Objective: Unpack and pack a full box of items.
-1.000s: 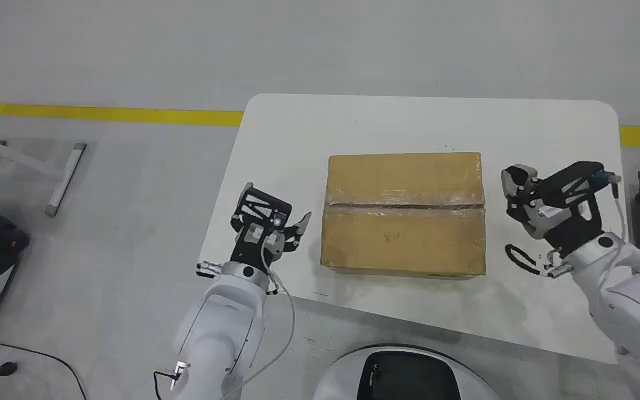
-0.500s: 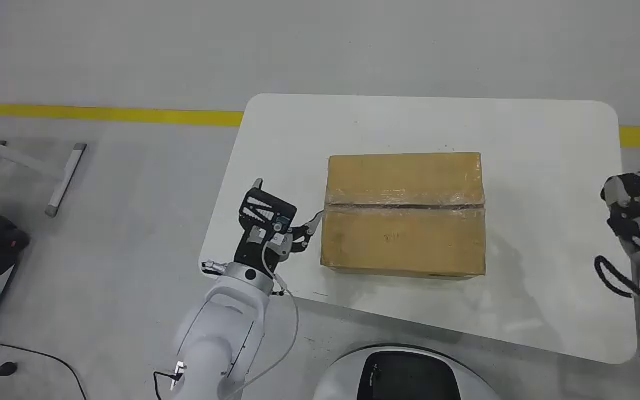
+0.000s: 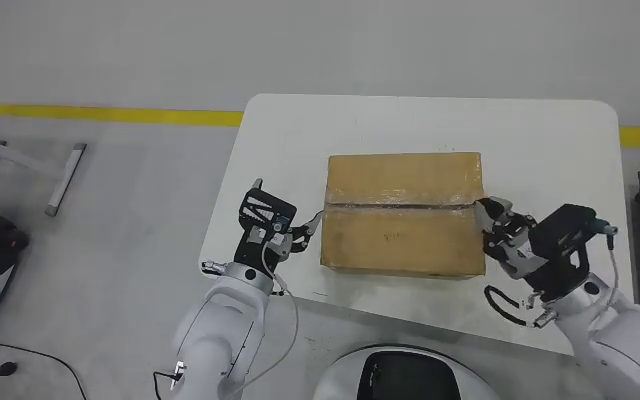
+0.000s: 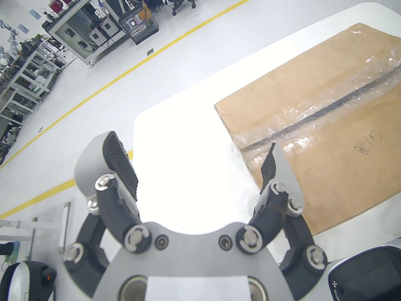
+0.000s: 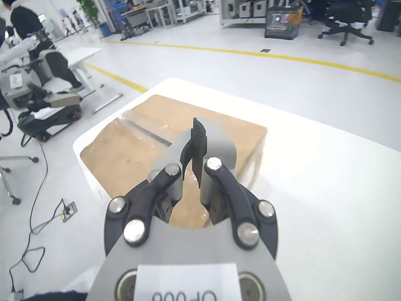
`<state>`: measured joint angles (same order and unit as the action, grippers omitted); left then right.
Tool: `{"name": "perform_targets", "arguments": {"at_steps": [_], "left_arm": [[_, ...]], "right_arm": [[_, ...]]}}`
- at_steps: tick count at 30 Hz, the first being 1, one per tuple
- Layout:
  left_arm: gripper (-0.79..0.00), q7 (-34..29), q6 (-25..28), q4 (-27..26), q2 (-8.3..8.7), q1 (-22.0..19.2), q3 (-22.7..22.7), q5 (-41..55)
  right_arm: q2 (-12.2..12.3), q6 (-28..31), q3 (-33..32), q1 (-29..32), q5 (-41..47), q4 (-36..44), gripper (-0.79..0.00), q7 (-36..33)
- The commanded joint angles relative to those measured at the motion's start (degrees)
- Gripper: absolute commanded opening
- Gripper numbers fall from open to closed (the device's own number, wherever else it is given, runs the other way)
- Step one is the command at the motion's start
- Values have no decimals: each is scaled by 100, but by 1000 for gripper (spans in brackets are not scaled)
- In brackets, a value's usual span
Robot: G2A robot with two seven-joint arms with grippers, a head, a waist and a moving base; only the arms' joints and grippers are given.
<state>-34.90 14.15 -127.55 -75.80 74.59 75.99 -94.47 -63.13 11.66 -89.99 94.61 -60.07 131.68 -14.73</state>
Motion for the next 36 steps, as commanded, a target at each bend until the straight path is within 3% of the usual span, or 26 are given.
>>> {"name": "perform_targets", "arguments": {"at_steps": [1, 6, 13, 30, 36], "left_arm": [[0, 0, 0, 0, 0, 0, 0, 0], [0, 0, 0, 0, 0, 0, 0, 0], [0, 0, 0, 0, 0, 0, 0, 0], [0, 0, 0, 0, 0, 0, 0, 0], [0, 0, 0, 0, 0, 0, 0, 0]], "right_arm": [[-38, -115, 742, -511, -486, -231, -785, -4], [-141, -602, 1680, -1256, -1291, -855, -785, -268], [-206, -1064, 1760, -1431, -1266, -1079, -785, -564], [-186, -1207, 542, -875, -78, -575, -785, -1093], [-218, -1827, -423, -505, 607, -150, -785, -555]]}}
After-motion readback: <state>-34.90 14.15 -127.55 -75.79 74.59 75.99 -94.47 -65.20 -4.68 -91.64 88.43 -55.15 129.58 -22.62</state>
